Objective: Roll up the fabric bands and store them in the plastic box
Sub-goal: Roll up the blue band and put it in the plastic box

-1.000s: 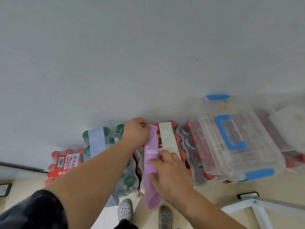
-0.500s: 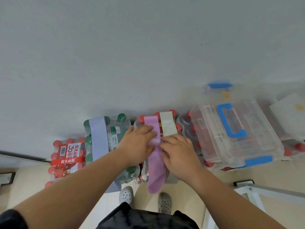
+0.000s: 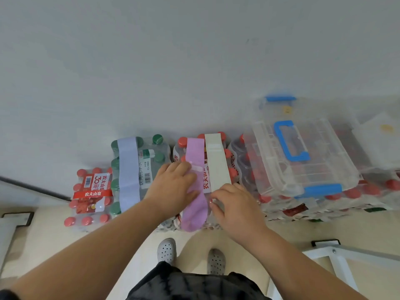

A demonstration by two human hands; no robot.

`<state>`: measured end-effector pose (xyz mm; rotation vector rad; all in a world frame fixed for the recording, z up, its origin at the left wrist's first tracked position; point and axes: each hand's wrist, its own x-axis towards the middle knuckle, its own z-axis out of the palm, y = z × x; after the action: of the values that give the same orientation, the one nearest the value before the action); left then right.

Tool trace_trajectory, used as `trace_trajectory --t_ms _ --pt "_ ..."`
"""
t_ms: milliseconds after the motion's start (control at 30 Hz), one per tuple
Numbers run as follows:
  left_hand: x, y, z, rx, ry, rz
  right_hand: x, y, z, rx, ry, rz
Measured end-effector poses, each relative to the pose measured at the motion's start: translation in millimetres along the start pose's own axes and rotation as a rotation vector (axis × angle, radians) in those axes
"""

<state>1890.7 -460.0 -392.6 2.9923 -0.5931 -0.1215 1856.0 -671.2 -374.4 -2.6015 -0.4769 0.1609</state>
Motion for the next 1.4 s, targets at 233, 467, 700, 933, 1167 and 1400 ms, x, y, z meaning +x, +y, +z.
trace_trajectory --t_ms 233,467,700,933,1167,1400 --pt "-26.5 24.7 -1.2 -0.164 0.076 -0.151 -20.8 4.7 15.1 0.141 -0.093 -0.007" --pt "-31.1 13.3 12.3 -0.146 -0.134 -0.086 -40.5 -4.4 52.5 0.056 -0.268 -0.007" --pt "-35.4 -5.4 20.7 -0.180 -0.152 -0.024 -45.4 -17.6 81.9 0.075 -0.237 0.176" --pt "-35.5 -6.6 17.6 -0.106 -0.095 0.006 -64.0 -21.1 79.9 0.210 -0.081 0.391" --pt "-42.4 -4.8 9.8 -0.166 -0.085 -0.005 -55.2 -32.8 61.6 0.162 0.033 0.296" --pt "-63.0 -24.0 -18.3 -0.206 -0.004 -0.167 5.3 -65.2 32.7 0.194 0.078 0.091"
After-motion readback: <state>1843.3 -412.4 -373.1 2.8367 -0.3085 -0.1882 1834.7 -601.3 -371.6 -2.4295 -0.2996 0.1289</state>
